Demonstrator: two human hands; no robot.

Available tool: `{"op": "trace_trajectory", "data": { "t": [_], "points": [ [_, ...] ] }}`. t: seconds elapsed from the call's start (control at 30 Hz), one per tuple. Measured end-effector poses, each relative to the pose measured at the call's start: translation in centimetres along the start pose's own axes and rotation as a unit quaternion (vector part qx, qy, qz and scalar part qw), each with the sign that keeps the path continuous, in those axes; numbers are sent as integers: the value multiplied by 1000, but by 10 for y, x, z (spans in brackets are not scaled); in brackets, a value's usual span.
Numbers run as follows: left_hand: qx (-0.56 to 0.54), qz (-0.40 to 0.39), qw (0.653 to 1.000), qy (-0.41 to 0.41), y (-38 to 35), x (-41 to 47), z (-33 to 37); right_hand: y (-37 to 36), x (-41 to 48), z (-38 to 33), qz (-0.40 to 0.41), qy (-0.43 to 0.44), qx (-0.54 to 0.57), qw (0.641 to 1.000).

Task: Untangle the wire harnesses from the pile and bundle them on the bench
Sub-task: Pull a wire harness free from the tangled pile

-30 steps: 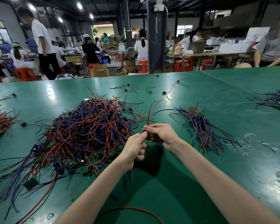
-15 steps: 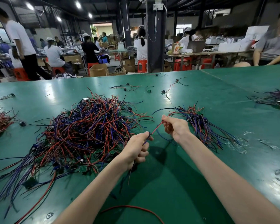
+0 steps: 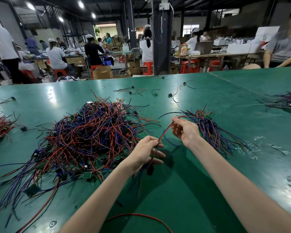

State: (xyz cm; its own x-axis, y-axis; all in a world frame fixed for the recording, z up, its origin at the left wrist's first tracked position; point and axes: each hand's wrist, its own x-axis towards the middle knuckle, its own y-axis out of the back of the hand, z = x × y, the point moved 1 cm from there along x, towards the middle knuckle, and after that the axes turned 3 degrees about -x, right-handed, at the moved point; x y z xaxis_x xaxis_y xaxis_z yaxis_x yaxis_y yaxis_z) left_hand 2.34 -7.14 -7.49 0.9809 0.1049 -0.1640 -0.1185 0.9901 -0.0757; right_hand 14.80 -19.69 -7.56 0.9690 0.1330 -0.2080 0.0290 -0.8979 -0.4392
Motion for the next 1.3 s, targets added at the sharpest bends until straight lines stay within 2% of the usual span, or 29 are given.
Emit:
{"op": "trace_trajectory", "data": {
  "t": [0.27, 0.5, 0.67, 0.8, 0.9, 1.07, 1.13, 1.23, 1.3],
  "points": [
    [-16, 84, 996, -25, 15, 10, 0, 0, 1, 5, -10, -3, -19, 1000],
    [26, 78, 996, -43, 17, 13, -6, 0, 4, 9, -4, 38, -34, 999],
    [58, 95, 992, -53, 17, 13, -9, 3, 5, 9, 27, 93, -68, 993],
    [74, 112, 990, -52, 19, 16, -10, 0, 2, 9, 21, 104, -68, 992],
    [78, 114, 989, -55, 21, 16, -10, -2, 0, 5, 12, 79, -28, 996],
    [75, 90, 992, -52, 19, 15, -10, 1, -2, 3, -8, -51, 70, 996],
    [70, 85, 993, -46, 19, 14, -10, 1, -2, 1, -12, -63, 80, 995],
    [47, 78, 995, -32, 20, 12, -9, 3, 0, 1, 14, 11, 14, 1000],
    [31, 75, 996, -27, 21, 12, -9, 6, 3, 2, 39, 124, -132, 983]
  ]
}}
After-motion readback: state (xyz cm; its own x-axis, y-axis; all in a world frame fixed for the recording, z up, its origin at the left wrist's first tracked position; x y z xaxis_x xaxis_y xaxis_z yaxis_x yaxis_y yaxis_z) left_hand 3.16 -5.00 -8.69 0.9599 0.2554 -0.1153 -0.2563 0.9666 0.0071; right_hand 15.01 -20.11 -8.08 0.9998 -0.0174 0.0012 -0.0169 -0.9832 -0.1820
